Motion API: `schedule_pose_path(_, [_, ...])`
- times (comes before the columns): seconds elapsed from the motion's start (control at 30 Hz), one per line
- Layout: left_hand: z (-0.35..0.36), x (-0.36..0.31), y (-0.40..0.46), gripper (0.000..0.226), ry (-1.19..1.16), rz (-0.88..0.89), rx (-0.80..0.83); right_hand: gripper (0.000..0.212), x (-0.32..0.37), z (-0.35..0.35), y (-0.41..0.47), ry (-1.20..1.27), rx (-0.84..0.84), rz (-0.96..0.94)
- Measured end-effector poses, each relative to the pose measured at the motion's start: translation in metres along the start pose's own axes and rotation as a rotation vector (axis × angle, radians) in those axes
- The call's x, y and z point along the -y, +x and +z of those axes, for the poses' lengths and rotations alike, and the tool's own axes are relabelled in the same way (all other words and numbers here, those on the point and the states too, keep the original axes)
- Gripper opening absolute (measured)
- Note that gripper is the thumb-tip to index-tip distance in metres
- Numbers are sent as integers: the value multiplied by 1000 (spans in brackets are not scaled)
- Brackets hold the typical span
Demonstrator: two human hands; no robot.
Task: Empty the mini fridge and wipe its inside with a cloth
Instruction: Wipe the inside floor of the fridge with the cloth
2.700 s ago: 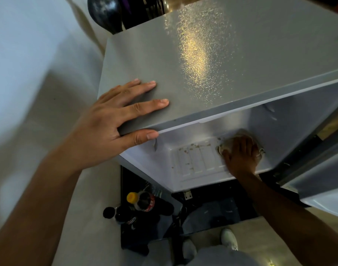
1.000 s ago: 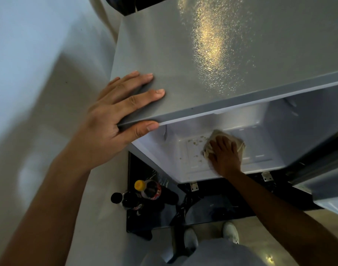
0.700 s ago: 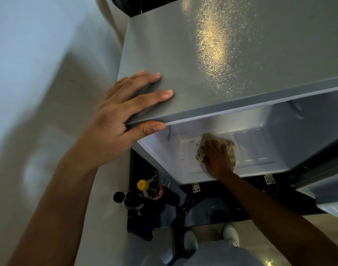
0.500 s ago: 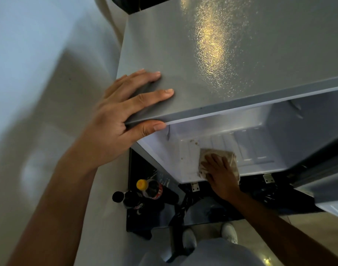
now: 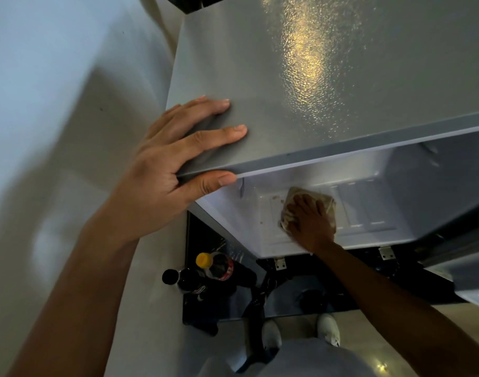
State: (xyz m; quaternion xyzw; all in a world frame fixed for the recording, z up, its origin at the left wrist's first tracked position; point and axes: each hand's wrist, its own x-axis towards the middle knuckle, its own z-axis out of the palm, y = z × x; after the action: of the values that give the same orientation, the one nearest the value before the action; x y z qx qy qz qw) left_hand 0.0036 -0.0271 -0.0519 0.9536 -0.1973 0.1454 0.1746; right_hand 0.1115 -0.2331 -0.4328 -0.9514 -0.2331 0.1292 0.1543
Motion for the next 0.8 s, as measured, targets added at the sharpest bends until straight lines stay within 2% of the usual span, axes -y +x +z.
schedule_pose_path(0.17, [-1, -2, 0, 49, -7, -13, 5, 82, 18, 3, 21, 34, -13, -49])
schedule_pose_path(0.43, [-1, 0, 0, 50, -4, 4, -8, 49, 15, 29, -41, 128, -140, -226])
schedule_pose_path(0.57, [-1, 0, -1, 50, -2, 6, -16, 45, 9, 48, -82, 203, -200, -294])
schedule_pose_path(0.67, [-1, 0, -1, 50, -7, 3, -6, 43, 10, 47, -80, 243, -221, -272])
schedule_pose_path(0.8, [-1, 0, -1, 50, -9, 4, -4, 53, 21, 39, -41, 162, -121, -164])
